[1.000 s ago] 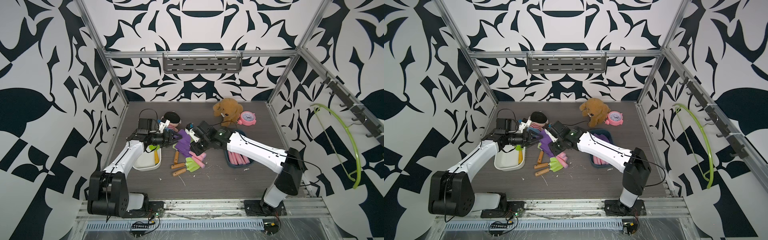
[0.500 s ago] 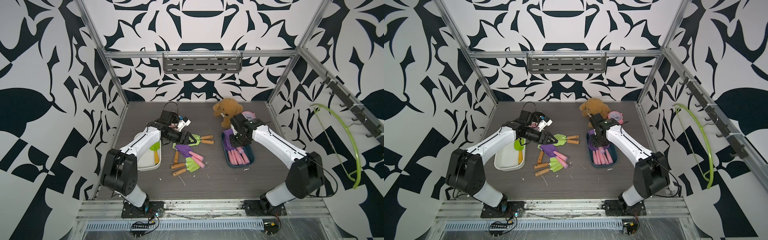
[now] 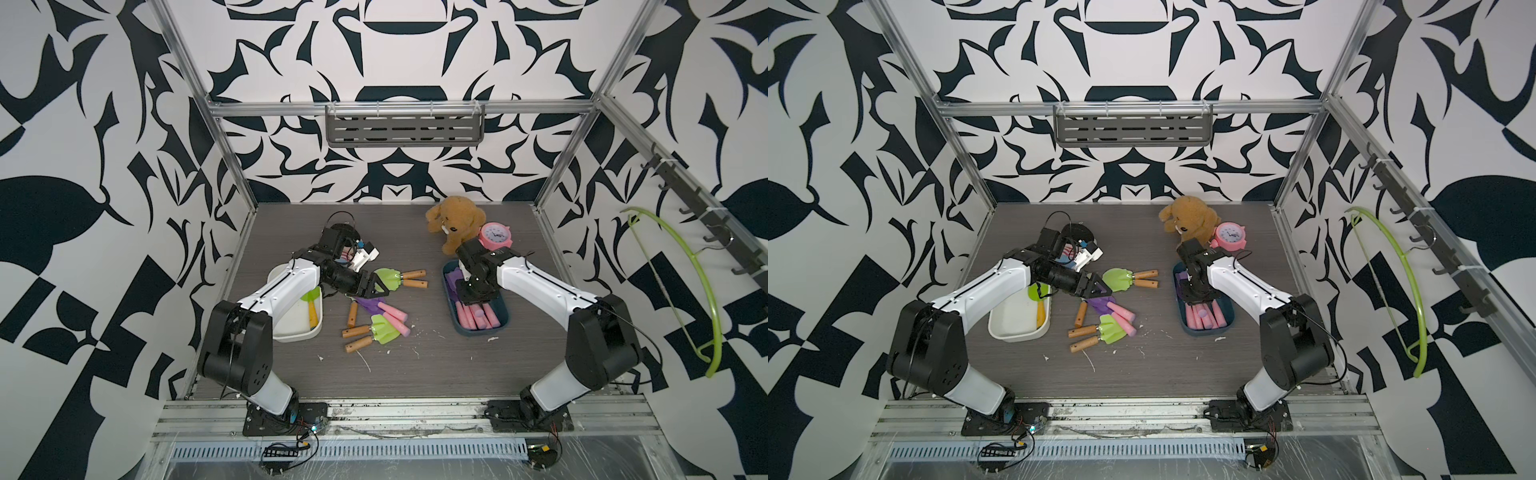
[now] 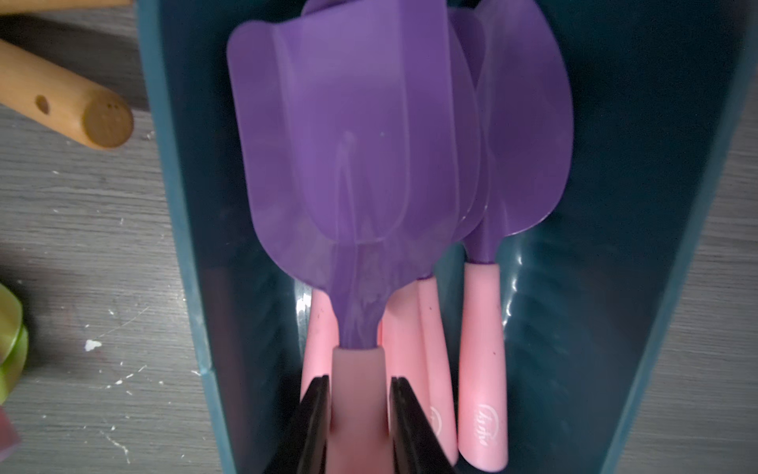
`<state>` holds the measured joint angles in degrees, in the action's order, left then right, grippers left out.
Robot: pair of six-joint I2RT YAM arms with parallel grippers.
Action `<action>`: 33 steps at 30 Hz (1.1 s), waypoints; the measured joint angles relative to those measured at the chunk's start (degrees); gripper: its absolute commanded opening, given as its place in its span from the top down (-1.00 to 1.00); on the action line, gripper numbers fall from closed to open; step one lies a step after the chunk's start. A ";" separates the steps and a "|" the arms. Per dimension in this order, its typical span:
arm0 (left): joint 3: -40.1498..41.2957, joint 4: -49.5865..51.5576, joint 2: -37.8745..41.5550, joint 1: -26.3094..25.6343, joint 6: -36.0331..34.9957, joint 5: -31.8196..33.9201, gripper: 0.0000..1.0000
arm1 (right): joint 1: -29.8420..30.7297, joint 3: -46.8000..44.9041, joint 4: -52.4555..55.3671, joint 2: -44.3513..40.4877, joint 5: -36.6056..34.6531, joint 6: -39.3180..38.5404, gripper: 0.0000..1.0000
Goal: Sort the small shovels by color and place them into the storage box
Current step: Place the shovel in the storage box.
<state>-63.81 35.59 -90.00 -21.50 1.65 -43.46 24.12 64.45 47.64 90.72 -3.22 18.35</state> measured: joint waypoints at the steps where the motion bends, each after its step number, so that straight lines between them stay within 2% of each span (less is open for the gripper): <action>1: 0.00 0.00 0.00 0.00 -0.02 0.04 -0.47 | 0.00 -0.31 -0.33 0.00 0.09 0.15 0.60; 6: 0.00 0.00 0.00 0.00 -0.09 0.20 -0.46 | 0.00 -1.36 -1.33 0.11 0.35 0.83 0.47; 17: 0.52 0.02 0.70 0.22 -0.17 0.24 -0.47 | 0.00 -2.91 -2.32 2.38 0.44 1.29 0.33; 33: 0.63 0.13 1.20 0.66 -1.62 1.11 -0.46 | 0.00 -3.02 -2.01 1.29 0.22 2.25 0.36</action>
<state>-63.18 35.73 -88.79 -20.84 0.03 -42.35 24.12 61.43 45.63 92.01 -3.01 20.60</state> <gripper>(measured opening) 0.733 0.321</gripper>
